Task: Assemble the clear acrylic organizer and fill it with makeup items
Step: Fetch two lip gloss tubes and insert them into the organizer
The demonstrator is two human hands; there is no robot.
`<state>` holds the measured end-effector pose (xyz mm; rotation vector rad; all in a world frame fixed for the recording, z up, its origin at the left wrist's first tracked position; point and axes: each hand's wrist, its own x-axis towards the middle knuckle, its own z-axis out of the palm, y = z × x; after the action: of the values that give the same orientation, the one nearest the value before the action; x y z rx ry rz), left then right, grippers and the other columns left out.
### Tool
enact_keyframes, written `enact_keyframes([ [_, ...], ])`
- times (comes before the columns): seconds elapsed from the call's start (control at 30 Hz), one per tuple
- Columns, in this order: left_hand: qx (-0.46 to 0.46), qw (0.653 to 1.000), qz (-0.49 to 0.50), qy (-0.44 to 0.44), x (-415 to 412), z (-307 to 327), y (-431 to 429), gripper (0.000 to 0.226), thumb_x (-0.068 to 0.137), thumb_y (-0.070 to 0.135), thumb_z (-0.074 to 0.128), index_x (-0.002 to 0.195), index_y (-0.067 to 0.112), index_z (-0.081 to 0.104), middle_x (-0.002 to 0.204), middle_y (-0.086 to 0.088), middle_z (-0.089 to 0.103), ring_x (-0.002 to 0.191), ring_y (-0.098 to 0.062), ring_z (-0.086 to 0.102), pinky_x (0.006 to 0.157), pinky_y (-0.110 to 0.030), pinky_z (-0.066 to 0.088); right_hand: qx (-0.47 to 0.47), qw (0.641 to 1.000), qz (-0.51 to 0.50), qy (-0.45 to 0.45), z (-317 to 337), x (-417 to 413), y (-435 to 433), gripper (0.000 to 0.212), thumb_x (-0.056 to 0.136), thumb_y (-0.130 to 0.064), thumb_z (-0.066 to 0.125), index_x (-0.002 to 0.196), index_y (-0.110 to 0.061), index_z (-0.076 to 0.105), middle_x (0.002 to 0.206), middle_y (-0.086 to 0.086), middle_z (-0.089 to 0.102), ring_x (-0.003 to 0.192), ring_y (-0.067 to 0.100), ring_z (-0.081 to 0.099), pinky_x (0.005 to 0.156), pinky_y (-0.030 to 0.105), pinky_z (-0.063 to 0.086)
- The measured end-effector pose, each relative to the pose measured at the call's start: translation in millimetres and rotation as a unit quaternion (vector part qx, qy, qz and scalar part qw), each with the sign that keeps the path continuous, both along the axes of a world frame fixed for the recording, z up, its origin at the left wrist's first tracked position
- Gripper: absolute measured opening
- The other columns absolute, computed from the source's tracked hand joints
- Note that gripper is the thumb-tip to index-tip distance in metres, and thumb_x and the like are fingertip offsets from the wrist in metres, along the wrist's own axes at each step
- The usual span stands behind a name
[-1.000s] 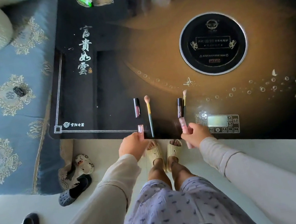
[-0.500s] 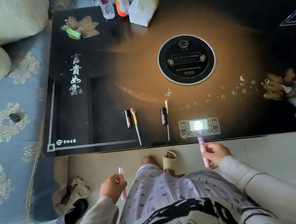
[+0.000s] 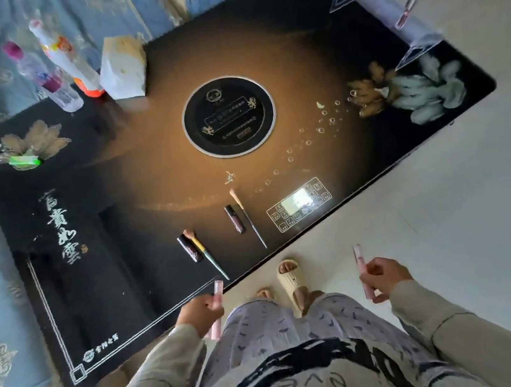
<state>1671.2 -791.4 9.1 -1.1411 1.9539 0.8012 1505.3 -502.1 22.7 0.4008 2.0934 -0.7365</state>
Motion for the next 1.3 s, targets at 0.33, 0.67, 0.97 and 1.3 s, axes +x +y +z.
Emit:
enact_keyframes([
  [0.33,0.054,0.980,-0.190,0.005,-56.8,-4.0,2.0,0.030,0.088,0.023,0.058,0.114,0.007,0.061,0.108,-0.014,0.068,0.090,-0.029,0.067,0.068,-0.024,0.049,0.049,0.970,-0.238,-0.024,-9.5,104.3,71.9,0.020,0.082,-0.002,0.061,0.100,0.003,0.061,0.093,0.015,0.061,0.074,0.029,0.058,0.044,0.023,0.054],
  [0.67,0.107,0.949,-0.290,0.062,-138.0,9.1,90.8,0.035,0.088,0.017,0.059,0.120,0.003,0.057,0.116,-0.018,0.064,0.075,-0.027,0.064,0.071,-0.033,0.055,0.092,0.944,-0.305,-0.083,-12.3,149.1,124.6,0.005,0.085,-0.012,0.057,0.088,-0.008,0.055,0.086,0.010,0.059,0.050,0.011,0.051,0.029,0.005,0.032],
  [0.97,0.026,0.892,-0.452,-0.013,-185.8,4.7,174.1,0.036,0.090,0.027,0.054,0.119,0.007,0.056,0.121,-0.012,0.064,0.113,-0.024,0.059,0.090,-0.026,0.043,0.093,0.935,-0.328,-0.093,-12.6,106.2,208.3,0.020,0.086,-0.015,0.055,0.103,-0.006,0.061,0.106,0.012,0.067,0.050,0.005,0.047,0.030,0.009,0.032],
  [1.3,-0.020,0.870,-0.492,-0.005,-248.2,-1.9,273.9,0.035,0.088,0.031,0.056,0.116,0.010,0.058,0.121,-0.008,0.065,0.113,-0.022,0.058,0.085,-0.024,0.042,0.059,0.930,-0.358,-0.055,-1.1,21.7,313.8,0.023,0.086,-0.007,0.056,0.107,0.001,0.059,0.102,0.017,0.064,0.075,0.030,0.059,0.076,0.038,0.057],
])
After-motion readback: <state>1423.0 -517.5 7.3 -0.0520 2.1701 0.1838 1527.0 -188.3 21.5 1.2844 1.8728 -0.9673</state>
